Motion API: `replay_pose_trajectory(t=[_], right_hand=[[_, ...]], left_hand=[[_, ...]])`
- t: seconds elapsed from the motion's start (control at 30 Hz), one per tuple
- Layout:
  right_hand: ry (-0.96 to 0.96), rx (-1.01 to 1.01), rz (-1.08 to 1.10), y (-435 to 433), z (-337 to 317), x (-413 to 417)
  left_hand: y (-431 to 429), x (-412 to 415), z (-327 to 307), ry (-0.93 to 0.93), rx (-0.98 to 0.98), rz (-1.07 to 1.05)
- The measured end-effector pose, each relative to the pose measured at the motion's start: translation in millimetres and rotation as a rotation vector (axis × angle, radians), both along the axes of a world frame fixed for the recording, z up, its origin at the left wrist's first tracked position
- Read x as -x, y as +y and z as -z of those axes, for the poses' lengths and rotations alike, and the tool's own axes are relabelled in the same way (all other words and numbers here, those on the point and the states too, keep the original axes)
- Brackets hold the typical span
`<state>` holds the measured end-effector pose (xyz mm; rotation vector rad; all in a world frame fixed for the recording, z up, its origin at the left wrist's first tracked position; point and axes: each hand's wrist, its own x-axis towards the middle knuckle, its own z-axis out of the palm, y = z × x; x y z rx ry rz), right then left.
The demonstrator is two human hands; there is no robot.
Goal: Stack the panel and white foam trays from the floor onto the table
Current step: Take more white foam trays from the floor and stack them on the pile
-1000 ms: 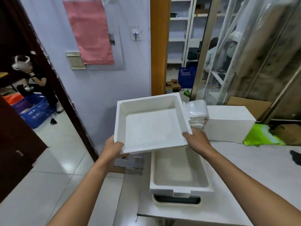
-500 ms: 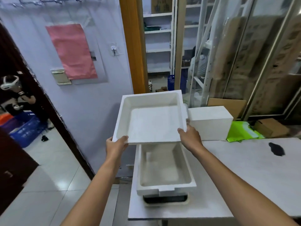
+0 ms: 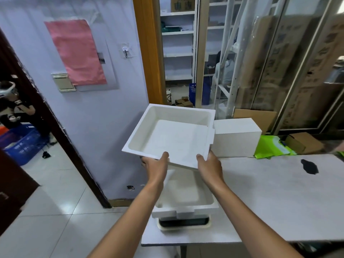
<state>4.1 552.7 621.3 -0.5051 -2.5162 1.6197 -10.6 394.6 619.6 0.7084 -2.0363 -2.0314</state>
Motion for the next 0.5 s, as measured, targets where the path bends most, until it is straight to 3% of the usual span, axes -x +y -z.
replay_pose_trajectory(t=[0.2,0.3,0.5], right_hand=[[0.032,0.038,-0.089,-27,9,-23],[-0.015,0.053,-0.181,-27,10,-28],[-0.152,0.175,-0.442,-10,2,-36]], left_hand=[[28,-29,13,-0.023,-0.073,0.090],[19,-30,11,-0.061,-0.100,0.077],[-21,-23,9,0.035,-0.135,0.000]])
